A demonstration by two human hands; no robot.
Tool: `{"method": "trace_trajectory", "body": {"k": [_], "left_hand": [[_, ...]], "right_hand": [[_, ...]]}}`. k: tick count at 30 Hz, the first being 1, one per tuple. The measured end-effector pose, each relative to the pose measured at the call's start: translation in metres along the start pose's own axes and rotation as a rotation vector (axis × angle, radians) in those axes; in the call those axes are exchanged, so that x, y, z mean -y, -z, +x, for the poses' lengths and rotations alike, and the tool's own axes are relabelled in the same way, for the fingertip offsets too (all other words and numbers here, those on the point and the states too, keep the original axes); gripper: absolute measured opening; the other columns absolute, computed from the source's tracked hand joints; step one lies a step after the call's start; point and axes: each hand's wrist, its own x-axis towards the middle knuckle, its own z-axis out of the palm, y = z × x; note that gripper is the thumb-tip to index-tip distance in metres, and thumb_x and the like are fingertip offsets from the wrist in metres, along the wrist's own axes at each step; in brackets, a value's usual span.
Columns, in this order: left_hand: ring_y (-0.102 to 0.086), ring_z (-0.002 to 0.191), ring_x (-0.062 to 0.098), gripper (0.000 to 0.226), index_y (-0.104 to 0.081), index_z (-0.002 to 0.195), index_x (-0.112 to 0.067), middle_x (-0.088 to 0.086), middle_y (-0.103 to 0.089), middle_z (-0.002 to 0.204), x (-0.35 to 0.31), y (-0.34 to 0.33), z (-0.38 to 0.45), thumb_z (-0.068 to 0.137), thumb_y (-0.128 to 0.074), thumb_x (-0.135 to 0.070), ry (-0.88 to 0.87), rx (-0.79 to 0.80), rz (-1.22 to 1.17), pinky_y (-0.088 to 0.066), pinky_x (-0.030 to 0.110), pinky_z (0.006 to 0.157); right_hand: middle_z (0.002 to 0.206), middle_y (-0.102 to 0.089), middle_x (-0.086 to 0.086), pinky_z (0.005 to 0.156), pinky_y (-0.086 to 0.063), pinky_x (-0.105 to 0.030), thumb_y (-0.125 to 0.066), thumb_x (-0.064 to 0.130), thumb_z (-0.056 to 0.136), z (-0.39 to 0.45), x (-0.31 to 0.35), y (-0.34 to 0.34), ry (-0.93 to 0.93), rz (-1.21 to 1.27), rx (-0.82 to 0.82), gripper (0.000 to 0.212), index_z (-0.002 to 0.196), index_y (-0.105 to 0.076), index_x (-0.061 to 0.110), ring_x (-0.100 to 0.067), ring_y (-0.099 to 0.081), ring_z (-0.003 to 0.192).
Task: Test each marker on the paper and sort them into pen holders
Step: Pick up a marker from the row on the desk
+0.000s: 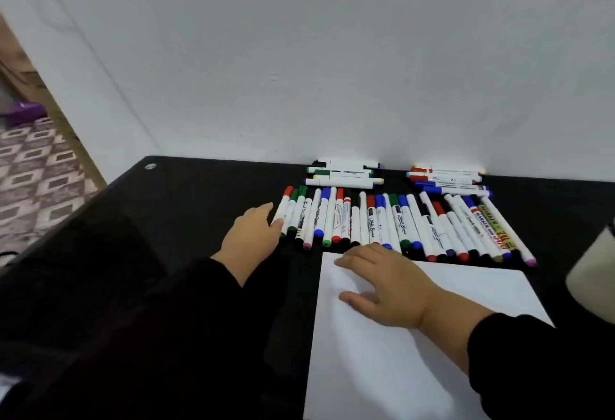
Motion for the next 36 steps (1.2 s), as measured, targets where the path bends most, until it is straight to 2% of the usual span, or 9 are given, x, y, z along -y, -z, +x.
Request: {"method": "trace_trajectory", "body": {"k": [6, 8, 11, 18, 22, 27, 31, 34, 36], "left_hand": [[-0.041, 0.129, 0.025, 0.049, -0.034, 0.143, -0.018, 0.007, -0.039, 0.145, 0.008, -0.014, 0.014, 0.097, -0.042, -0.03, 0.007, -0.005, 0.032, -0.037, 0.038, 0.102], [-0.047, 0.122, 0.027, 0.041, -0.044, 0.136, -0.016, 0.009, -0.046, 0.138, 0.009, -0.016, 0.013, 0.097, -0.041, -0.026, -0.004, -0.028, 0.041, -0.039, 0.036, 0.095], [-0.055, 0.107, 0.027, 0.023, -0.057, 0.111, -0.017, 0.01, -0.056, 0.121, 0.013, -0.02, 0.016, 0.094, -0.043, -0.02, -0.029, -0.055, 0.021, -0.041, 0.032, 0.082], [-0.053, 0.084, 0.024, 0.02, -0.063, 0.1, -0.008, 0.012, -0.063, 0.103, 0.015, -0.018, 0.021, 0.091, -0.046, -0.012, -0.056, -0.055, 0.057, -0.039, 0.03, 0.071], [-0.054, 0.076, 0.027, 0.021, -0.063, 0.092, -0.002, 0.013, -0.061, 0.085, 0.012, -0.018, 0.027, 0.085, -0.044, -0.007, -0.016, -0.032, 0.089, -0.036, 0.029, 0.059], [-0.048, 0.07, 0.023, 0.016, -0.06, 0.086, -0.002, 0.006, -0.05, 0.07, 0.007, -0.016, 0.026, 0.084, -0.045, -0.006, 0.046, -0.005, 0.096, -0.029, 0.028, 0.049], [-0.049, 0.067, 0.02, 0.014, -0.06, 0.087, -0.008, 0.005, -0.053, 0.074, 0.009, -0.013, 0.024, 0.086, -0.046, -0.009, 0.079, 0.023, 0.07, -0.033, 0.026, 0.049], [-0.051, 0.071, 0.022, 0.012, -0.055, 0.08, -0.015, 0.007, -0.057, 0.083, 0.012, -0.011, 0.02, 0.086, -0.047, -0.01, 0.11, 0.042, 0.025, -0.037, 0.026, 0.054], [-0.05, 0.069, 0.021, 0.013, -0.058, 0.084, -0.013, 0.007, -0.056, 0.081, 0.014, -0.008, 0.017, 0.087, -0.046, -0.011, 0.139, 0.057, -0.014, -0.037, 0.027, 0.054]], "right_hand": [[0.123, -0.063, -0.004, 0.093, -0.039, -0.025, -0.044, 0.059, 0.084, -0.008, -0.002, -0.016, -0.06, 0.03, 0.042, 0.064, 0.126, -0.061, 0.014, -0.019, -0.059, 0.113], [0.133, -0.056, -0.002, 0.098, -0.032, -0.023, -0.04, 0.063, 0.082, -0.007, -0.003, -0.016, -0.067, 0.044, 0.047, 0.07, 0.132, -0.056, 0.017, -0.018, -0.052, 0.122], [0.142, -0.047, 0.001, 0.102, -0.025, -0.02, -0.033, 0.068, 0.079, -0.007, -0.004, -0.017, -0.096, 0.065, 0.079, 0.077, 0.137, -0.05, 0.022, -0.015, -0.042, 0.13], [0.141, -0.048, 0.0, 0.103, -0.026, -0.022, -0.034, 0.068, 0.077, -0.007, -0.002, -0.019, -0.122, 0.078, 0.095, 0.078, 0.136, -0.052, 0.021, -0.017, -0.043, 0.129], [0.142, -0.048, 0.0, 0.104, -0.028, -0.025, -0.035, 0.068, 0.077, -0.008, -0.002, -0.02, -0.125, 0.08, 0.093, 0.077, 0.136, -0.051, 0.02, -0.019, -0.044, 0.129], [0.153, -0.031, 0.009, 0.108, -0.009, -0.015, -0.021, 0.074, 0.071, -0.007, -0.002, -0.018, -0.139, 0.066, 0.127, 0.09, 0.145, -0.036, 0.025, -0.01, -0.025, 0.141], [0.154, -0.027, 0.011, 0.105, -0.002, -0.009, -0.019, 0.075, 0.069, -0.007, -0.003, -0.019, -0.142, 0.067, 0.14, 0.093, 0.146, -0.033, 0.026, -0.006, -0.02, 0.143], [0.154, -0.027, 0.012, 0.105, -0.003, -0.008, -0.019, 0.075, 0.067, -0.008, -0.001, -0.017, -0.152, 0.077, 0.138, 0.094, 0.146, -0.034, 0.027, -0.005, -0.021, 0.142], [0.154, -0.026, 0.013, 0.106, -0.005, -0.01, -0.019, 0.076, 0.067, -0.008, -0.001, -0.017, -0.159, 0.08, 0.145, 0.094, 0.146, -0.034, 0.027, -0.004, -0.02, 0.142]]}}
